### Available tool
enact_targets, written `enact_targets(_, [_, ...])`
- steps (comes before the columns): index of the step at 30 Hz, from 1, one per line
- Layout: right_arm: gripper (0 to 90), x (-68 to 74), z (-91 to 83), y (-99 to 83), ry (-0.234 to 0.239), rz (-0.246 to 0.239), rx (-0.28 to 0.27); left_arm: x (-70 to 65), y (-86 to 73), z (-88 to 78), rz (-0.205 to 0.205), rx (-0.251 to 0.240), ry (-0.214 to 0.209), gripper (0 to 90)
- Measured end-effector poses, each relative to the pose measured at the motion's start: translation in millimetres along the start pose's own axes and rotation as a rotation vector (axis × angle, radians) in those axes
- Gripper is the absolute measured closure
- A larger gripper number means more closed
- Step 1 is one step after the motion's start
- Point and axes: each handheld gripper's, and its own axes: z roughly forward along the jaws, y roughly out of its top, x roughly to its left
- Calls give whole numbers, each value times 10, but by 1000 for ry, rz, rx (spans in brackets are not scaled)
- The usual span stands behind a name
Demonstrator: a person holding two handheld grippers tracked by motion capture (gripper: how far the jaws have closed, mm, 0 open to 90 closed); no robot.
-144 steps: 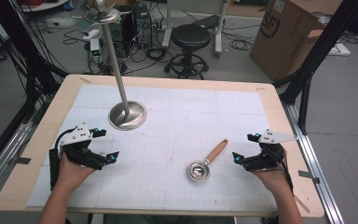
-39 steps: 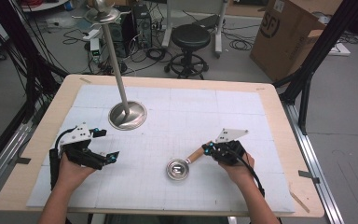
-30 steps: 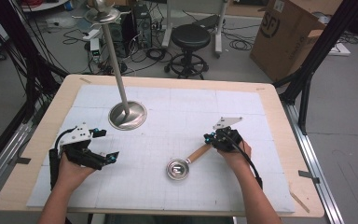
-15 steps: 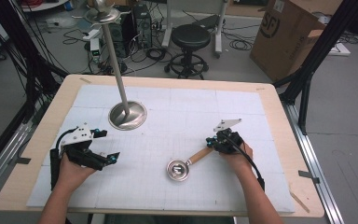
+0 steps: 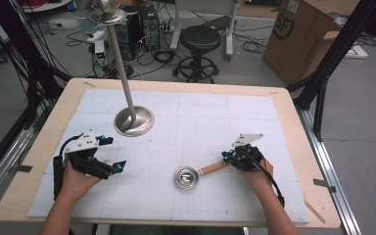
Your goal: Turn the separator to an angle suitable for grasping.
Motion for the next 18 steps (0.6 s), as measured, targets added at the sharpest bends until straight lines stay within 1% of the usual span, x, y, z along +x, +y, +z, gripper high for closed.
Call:
enact_targets(1, [894, -22, -68, -37, -7, 12, -13, 1, 0, 0, 0, 0, 1, 18])
enact_targets(2, [894, -22, -68, -37, -7, 12, -13, 2, -1, 0, -3, 0, 2, 18])
enact_targets(5, [894, -87, -164, -126, -33, 27, -14, 8, -3, 8, -5, 1, 2, 18])
enact_targets(7, [894, -150, -211, -226, -49, 56, -5, 6, -4, 8, -5, 2, 1, 18])
enact_targets(8, [894, -150, -211, -226, -49, 56, -5, 4, -3, 7, -5, 1, 2, 18])
enact_targets(9, [894, -168, -217, -253, -52, 66, -2, 2, -2, 5, -6, -1, 3, 18])
enact_targets(11, [893, -184, -214, -284, -44, 82, -4, 2, 0, -2, -2, 1, 4, 18])
enact_targets(14, [894, -161, -177, -273, -30, 61, -1, -2, 1, -3, -4, 1, 3, 18])
enact_targets(15, [894, -141, -162, -261, -26, 48, 7, -2, 1, -3, -4, 0, 3, 18])
enact_targets(16, [894, -101, -139, -236, -32, 24, 11, -2, 2, -3, -5, -1, 4, 18])
enact_targets(17, [894, -94, -135, -226, -29, 18, 9, 1, 2, -4, -3, -2, 3, 18])
enact_targets(18, [894, -89, -130, -221, -18, 24, 7, 3, 1, -4, -5, -5, 5, 18])
